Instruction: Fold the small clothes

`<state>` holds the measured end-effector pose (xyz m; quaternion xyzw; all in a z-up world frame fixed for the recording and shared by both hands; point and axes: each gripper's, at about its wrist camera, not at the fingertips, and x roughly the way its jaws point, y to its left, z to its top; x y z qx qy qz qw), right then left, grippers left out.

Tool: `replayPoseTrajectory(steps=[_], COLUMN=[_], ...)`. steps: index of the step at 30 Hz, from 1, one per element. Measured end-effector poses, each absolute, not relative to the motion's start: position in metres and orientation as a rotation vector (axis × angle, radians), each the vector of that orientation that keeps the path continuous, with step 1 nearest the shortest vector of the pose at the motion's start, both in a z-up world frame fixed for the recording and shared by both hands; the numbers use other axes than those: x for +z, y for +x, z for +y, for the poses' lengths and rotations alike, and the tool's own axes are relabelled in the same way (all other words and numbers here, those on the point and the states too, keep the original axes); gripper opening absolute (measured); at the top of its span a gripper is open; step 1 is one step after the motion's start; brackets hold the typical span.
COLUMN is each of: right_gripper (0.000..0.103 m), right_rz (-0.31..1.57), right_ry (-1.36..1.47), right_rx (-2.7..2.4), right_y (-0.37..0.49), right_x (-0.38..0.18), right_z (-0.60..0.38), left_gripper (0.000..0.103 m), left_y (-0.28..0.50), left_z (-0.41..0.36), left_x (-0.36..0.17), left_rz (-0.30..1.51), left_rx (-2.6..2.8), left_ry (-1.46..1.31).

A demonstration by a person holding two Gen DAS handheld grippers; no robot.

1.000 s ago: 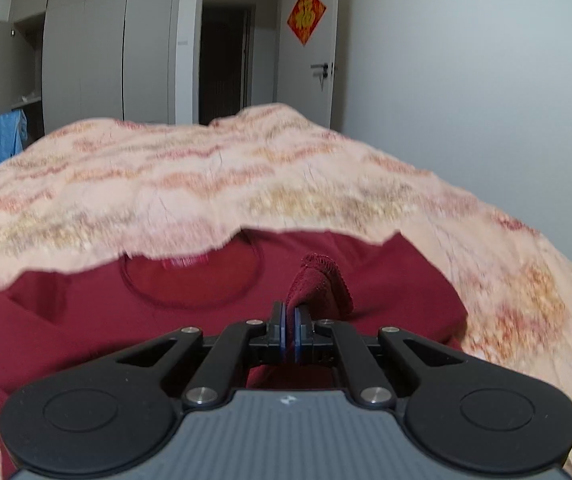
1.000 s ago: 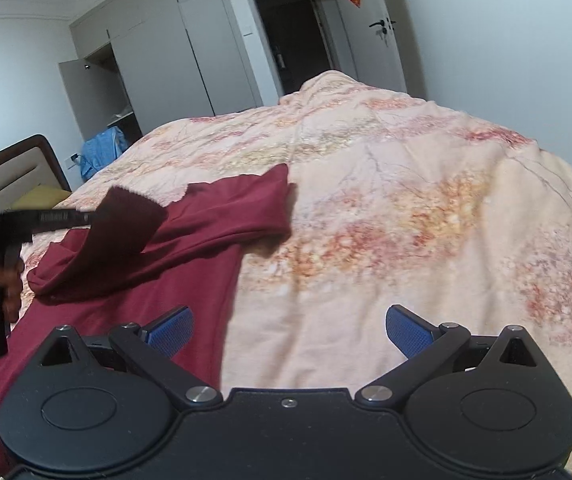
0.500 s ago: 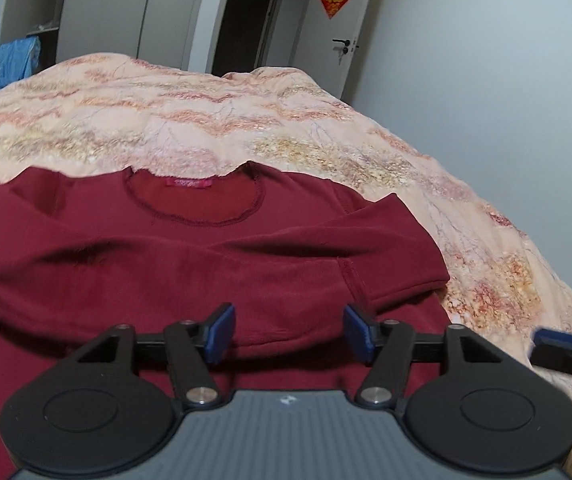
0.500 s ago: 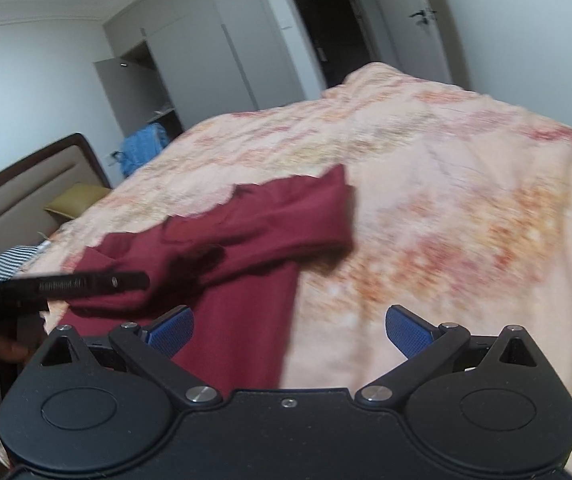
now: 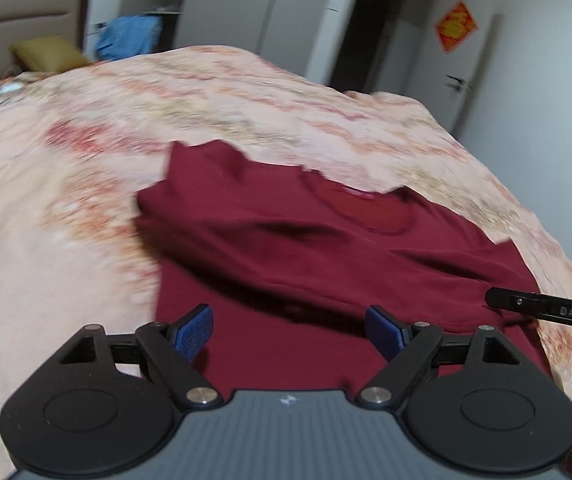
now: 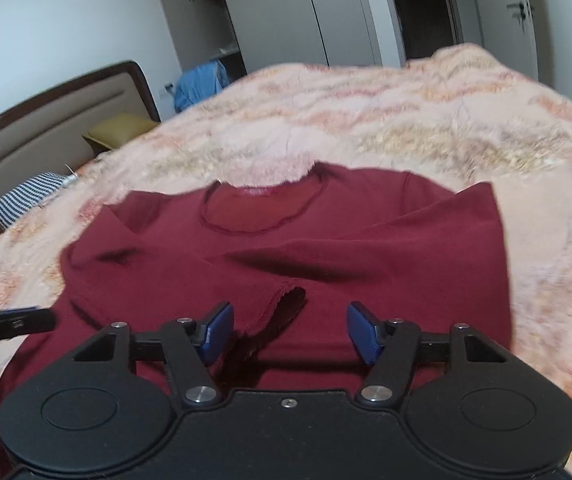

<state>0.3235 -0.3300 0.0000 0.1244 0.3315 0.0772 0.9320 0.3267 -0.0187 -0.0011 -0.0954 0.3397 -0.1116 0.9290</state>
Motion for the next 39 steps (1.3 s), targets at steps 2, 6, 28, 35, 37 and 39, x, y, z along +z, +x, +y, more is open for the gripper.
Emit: replayPoseTrajectory(steps=[2, 6, 28, 35, 37, 39], right_gripper=[0.043, 0.001, 0.051, 0.050, 0.050, 0.040], right_rz=[0.691, 0.694, 0.598, 0.686, 0.723, 0.761], right_ry=[0.235, 0.162, 0.023, -0.076, -0.116, -0.152], right_rx=[0.178, 0.161, 0.556, 0.726, 0.732, 0.732], right_y=[0.335, 0.345, 0.477, 0.556, 0.569, 0.576], right_x=[-0.003, 0.000, 0.057, 0.059, 0.055, 0.047], right_z=[-0.325, -0.319, -0.204, -0.097, -0.076, -0.061], left_gripper=[0.091, 0.092, 0.091, 0.078, 0.076, 0.073], left_y=[0.325, 0.328, 0.410, 0.420, 0.421, 0.422], left_z=[-0.003, 0.017, 0.059, 0.058, 0.059, 0.058], left_x=[-0.002, -0.001, -0.003, -0.019, -0.021, -0.021], left_rz=[0.687, 0.675, 0.501, 0.500, 0.497, 0.488], left_rx=[-0.199, -0.151, -0.343, -0.476, -0.501, -0.522], left_ry=[-0.214, -0.231, 0.272, 0.340, 0.346, 0.360])
